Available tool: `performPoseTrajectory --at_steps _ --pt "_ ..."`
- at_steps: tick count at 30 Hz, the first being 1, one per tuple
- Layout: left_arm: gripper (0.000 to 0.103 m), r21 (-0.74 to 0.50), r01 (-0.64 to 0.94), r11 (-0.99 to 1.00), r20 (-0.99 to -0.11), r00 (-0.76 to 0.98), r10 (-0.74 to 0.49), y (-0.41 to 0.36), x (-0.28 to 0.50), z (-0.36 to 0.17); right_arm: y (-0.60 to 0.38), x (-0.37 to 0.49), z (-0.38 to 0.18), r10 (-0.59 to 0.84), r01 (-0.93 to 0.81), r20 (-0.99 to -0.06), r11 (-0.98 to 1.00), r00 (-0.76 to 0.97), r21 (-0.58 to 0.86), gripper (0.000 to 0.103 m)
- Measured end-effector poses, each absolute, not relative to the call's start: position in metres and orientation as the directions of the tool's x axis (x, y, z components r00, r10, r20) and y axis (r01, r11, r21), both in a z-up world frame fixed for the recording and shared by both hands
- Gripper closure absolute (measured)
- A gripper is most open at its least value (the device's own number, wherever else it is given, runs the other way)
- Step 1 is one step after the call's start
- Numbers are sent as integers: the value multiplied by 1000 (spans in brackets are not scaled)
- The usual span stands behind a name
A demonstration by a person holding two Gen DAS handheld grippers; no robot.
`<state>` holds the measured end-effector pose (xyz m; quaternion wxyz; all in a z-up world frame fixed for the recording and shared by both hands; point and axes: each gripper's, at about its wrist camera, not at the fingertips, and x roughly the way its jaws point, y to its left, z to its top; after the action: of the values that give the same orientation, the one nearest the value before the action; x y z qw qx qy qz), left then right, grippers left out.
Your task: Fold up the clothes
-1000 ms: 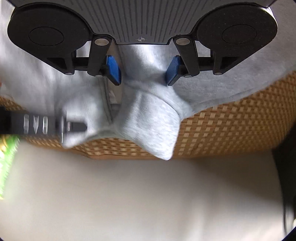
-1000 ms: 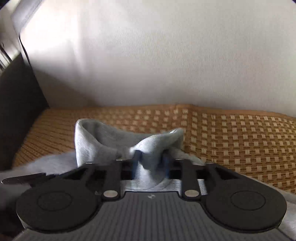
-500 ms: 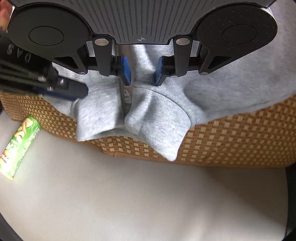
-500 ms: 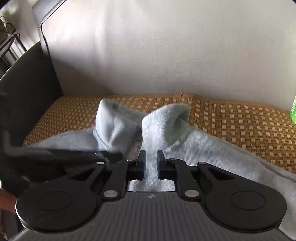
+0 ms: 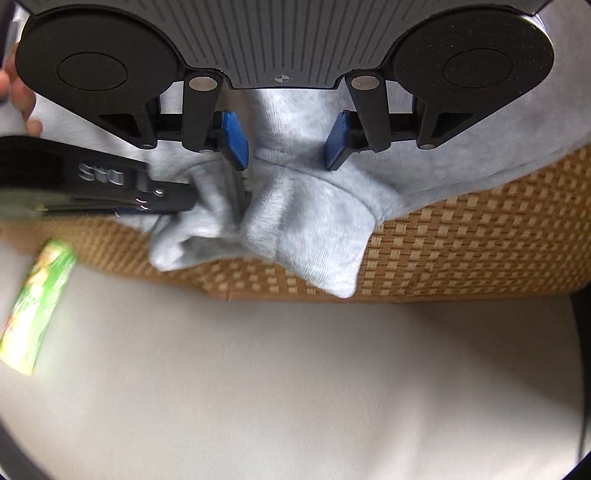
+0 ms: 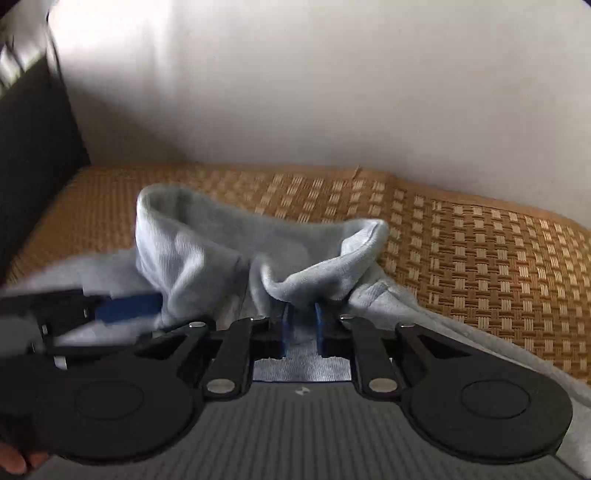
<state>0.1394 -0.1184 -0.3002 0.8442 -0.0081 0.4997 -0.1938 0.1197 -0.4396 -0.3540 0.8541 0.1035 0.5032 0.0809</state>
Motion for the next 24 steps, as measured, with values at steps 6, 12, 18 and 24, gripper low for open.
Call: performPoseTrajectory --at_steps 6,12,18,24 --pt "48 -342 241 908 -833 370 -412 -90 110 -276 -461 45 -313 301 -77 -801 949 517 307 76" --pt "44 -347 269 898 -849 318 -423 -99 46 -252 -510 -45 -276 258 66 -797 935 546 348 64" --pt "37 -337 474 814 -837 246 -489 -186 -19 -231 -605 -147 -235 89 289 -820 910 565 298 50" --pt "35 -373 601 707 -819 143 -555 -297 -66 -230 -707 -213 -224 -223 431 -817 902 531 34 49"
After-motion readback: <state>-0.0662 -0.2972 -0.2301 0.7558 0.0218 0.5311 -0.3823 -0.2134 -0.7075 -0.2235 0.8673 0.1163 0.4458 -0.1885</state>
